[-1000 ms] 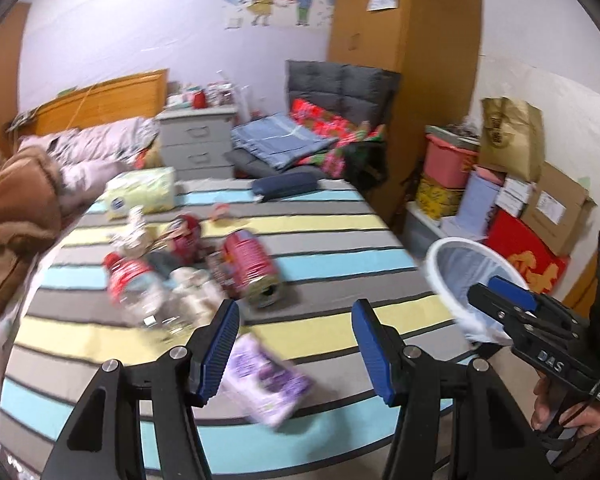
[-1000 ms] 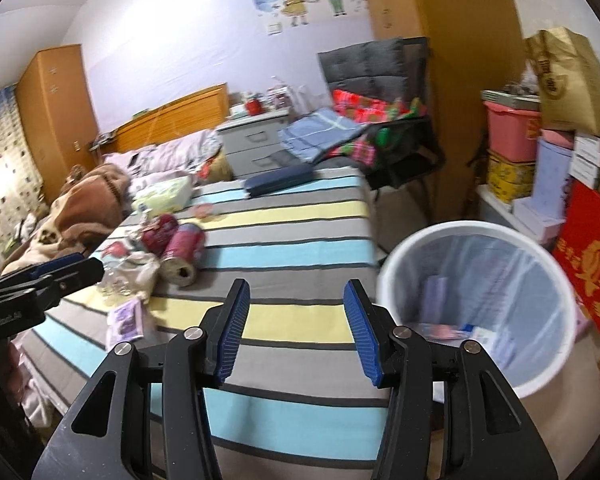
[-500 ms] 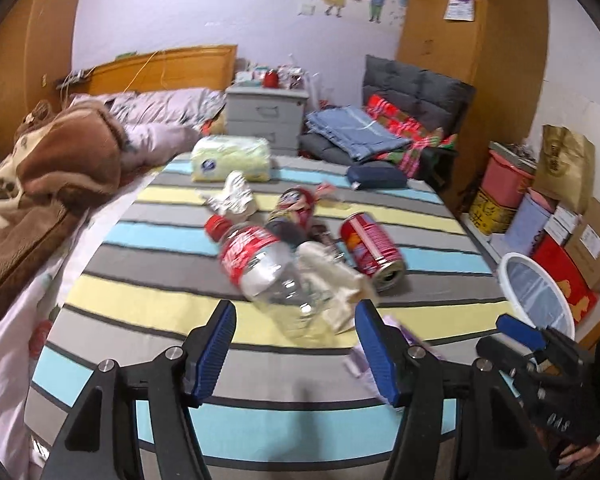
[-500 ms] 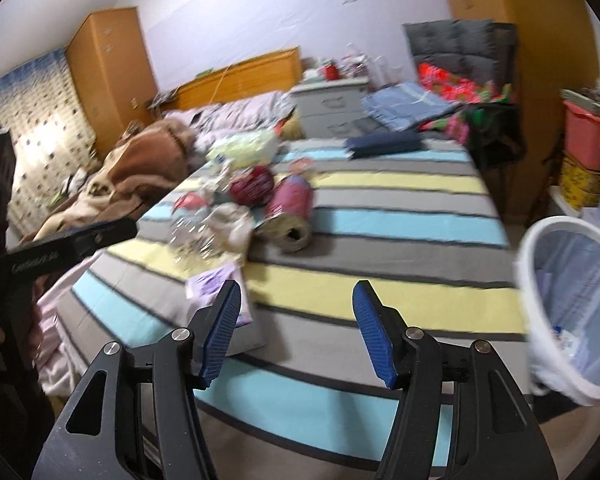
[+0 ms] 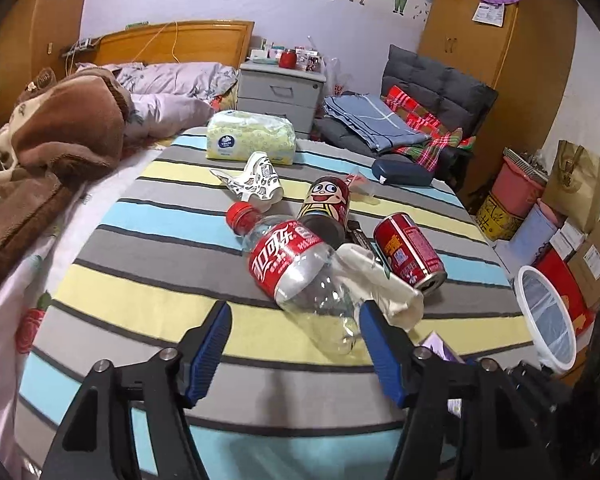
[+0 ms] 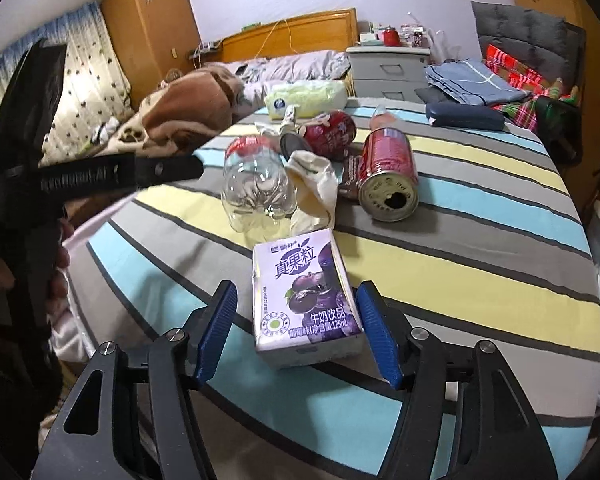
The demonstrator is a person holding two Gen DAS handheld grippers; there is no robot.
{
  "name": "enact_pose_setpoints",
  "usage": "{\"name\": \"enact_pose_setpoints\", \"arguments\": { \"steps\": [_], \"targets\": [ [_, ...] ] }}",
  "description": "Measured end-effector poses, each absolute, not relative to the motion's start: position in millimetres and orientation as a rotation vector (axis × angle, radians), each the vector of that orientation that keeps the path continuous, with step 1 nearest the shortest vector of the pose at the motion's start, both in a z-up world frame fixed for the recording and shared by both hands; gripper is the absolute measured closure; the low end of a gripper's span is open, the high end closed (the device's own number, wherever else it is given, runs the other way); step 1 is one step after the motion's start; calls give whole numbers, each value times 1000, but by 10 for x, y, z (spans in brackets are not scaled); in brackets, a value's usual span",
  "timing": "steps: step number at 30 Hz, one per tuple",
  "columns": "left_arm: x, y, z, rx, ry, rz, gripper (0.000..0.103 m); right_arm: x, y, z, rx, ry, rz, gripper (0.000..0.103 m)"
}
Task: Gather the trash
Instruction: 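Grasp the purple grape milk box with the right tool while the left closes on the Coca-Cola bottle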
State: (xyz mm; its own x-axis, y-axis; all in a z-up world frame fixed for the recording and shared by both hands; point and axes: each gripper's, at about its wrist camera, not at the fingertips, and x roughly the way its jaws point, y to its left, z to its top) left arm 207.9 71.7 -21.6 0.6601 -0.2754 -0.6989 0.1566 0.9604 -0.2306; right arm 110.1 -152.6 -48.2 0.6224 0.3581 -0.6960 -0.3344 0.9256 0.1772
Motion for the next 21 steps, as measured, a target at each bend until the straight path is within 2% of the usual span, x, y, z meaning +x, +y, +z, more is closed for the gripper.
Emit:
{"name": "enact_pose_setpoints", "arguments": {
  "steps": [7,17,20,21],
  "targets": [
    [2400,593,-244,-215,853,-261,35,1136,-1504,-537,-16,855,349,39],
    [2701,394,-393,-243,900,-245,35,1139,-1687,-471,-56,833,236,39],
    [2761,337,-430,-218,921,-224,34,1147,-1803,-464,-32,835,212,48],
    [2786,322,-451,-214,929,-220,34,1158,-1826,-462,-28,834,203,48]
  ]
}}
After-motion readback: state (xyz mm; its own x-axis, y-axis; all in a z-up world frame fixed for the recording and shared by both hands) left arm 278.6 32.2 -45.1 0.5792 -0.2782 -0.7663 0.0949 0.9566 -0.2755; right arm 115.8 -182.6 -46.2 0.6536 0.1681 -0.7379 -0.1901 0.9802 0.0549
